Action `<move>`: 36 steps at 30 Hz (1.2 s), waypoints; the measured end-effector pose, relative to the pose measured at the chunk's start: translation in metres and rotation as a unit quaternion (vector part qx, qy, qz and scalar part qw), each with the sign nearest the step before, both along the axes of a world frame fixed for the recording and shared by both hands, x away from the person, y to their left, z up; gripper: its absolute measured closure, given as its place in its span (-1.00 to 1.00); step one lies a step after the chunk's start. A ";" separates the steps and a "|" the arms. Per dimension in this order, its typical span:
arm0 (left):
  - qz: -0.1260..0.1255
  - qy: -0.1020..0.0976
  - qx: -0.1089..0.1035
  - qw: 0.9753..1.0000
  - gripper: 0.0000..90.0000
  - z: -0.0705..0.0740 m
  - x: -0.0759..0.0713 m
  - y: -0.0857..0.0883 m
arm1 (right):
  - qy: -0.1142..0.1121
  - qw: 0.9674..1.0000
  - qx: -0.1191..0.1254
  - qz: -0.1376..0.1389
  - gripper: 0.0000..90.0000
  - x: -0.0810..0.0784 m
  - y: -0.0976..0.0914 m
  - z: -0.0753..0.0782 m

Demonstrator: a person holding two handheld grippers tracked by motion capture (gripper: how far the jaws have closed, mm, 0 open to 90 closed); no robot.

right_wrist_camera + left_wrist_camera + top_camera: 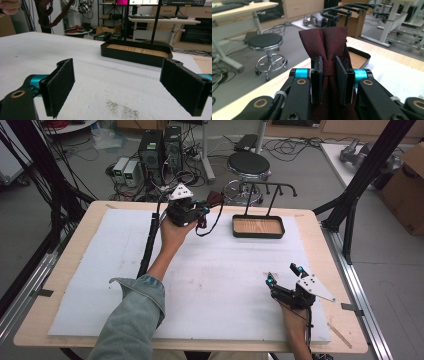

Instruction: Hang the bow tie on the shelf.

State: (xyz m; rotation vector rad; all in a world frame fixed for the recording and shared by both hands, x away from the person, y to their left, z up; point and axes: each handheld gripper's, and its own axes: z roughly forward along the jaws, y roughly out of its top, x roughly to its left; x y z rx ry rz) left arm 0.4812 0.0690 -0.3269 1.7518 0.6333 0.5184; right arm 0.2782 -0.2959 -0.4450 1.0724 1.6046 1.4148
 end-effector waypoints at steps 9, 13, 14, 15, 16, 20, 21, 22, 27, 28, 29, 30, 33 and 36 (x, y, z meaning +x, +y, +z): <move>-0.022 -0.018 0.014 0.999 0.69 0.001 0.008 -0.019 | 0.001 1.000 0.000 0.000 -0.74 0.000 0.000 0.000; -0.028 -0.031 0.014 0.999 0.69 0.003 0.012 -0.024 | 0.000 1.000 0.000 -0.002 -0.74 0.000 0.000 0.000; -0.030 -0.033 0.015 0.999 0.69 0.003 0.013 -0.025 | 0.000 1.000 0.000 -0.002 -0.74 0.000 0.000 0.000; -0.031 -0.034 0.018 0.999 0.69 0.004 0.014 -0.027 | 0.000 1.000 0.001 -0.002 -0.74 0.000 0.000 0.000; -0.032 -0.035 0.021 0.999 0.69 0.004 0.016 -0.028 | 0.001 1.000 0.001 -0.002 -0.74 0.000 0.000 0.000; -0.033 -0.035 0.022 0.999 0.69 0.005 0.020 -0.035 | 0.001 1.000 0.001 -0.002 -0.74 0.001 0.000 0.000; -0.034 -0.036 0.023 0.999 0.69 0.005 0.021 -0.037 | 0.001 1.000 0.001 -0.002 -0.74 0.001 0.000 0.000; -0.034 -0.038 0.024 0.998 0.69 0.005 0.022 -0.038 | 0.002 1.000 0.001 -0.002 -0.74 0.001 0.000 0.000; -0.034 -0.048 0.032 0.998 0.69 0.004 0.026 -0.048 | 0.001 1.000 0.000 -0.001 -0.74 0.001 0.000 0.000; -0.033 -0.050 0.030 0.998 0.69 0.004 0.027 -0.049 | 0.000 1.000 0.000 0.000 -0.74 0.001 0.000 0.000; -0.032 -0.050 0.029 0.998 0.69 0.004 0.028 -0.051 | 0.000 1.000 0.000 -0.001 -0.74 0.001 0.000 0.000; -0.030 -0.048 0.024 0.998 0.69 0.004 0.029 -0.052 | 0.000 1.000 0.000 0.000 -0.74 0.001 0.000 0.000; -0.029 -0.058 0.010 0.998 0.69 0.005 0.031 -0.055 | 0.000 1.000 0.000 0.000 -0.74 0.001 0.000 0.000; -0.026 -0.054 0.012 0.998 0.69 0.005 0.035 -0.059 | 0.000 1.000 0.000 0.001 -0.74 0.001 -0.001 0.000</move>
